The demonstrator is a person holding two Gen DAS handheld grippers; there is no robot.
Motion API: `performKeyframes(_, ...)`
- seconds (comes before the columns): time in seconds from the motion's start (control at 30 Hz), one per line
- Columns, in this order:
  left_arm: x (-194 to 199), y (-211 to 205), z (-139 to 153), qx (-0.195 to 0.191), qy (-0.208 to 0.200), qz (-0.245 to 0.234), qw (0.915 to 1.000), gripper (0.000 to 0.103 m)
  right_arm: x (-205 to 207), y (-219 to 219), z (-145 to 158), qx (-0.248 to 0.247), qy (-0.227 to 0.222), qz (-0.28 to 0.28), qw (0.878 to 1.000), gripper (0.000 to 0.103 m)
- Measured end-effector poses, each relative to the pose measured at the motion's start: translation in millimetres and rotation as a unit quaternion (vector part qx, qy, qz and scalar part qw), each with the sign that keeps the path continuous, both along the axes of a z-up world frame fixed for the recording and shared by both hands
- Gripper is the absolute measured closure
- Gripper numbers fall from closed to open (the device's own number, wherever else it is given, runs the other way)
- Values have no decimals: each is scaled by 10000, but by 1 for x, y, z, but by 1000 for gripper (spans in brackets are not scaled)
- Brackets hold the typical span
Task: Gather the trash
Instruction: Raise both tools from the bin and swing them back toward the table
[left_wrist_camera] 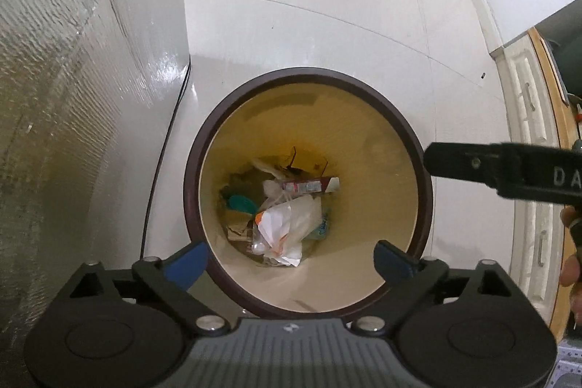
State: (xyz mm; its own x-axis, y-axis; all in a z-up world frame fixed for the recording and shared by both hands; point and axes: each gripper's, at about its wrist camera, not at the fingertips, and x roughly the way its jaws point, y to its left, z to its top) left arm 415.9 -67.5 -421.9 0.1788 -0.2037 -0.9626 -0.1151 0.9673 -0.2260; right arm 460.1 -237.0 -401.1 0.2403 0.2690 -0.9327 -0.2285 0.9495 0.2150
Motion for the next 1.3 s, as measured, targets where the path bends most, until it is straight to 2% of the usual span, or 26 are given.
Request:
performKeyframes(0.1,-1,-1,5,51,-3,-57,10000,0,-6,-7,4,78,-36,-45,10000,0)
performKeyframes(0.43,-15,-2,31,507,-201,-256,9982,0,-21,-17,23,254,-219,-241,9991,0)
performKeyframes(0.8,-39,10,69,580,-477,-316,9967,0,-54,-33,55,309,-423,-295,9982,0)
performKeyframes(1.07,-60,20,106,645,-810,-218,9944,0,-81,-43,83,159,-611,-287,9976,0)
performKeyframes(1.3,-79,22,142,672,-1172,-287,9904,0,-113,-47,113,-103,-889,-30,9960,0)
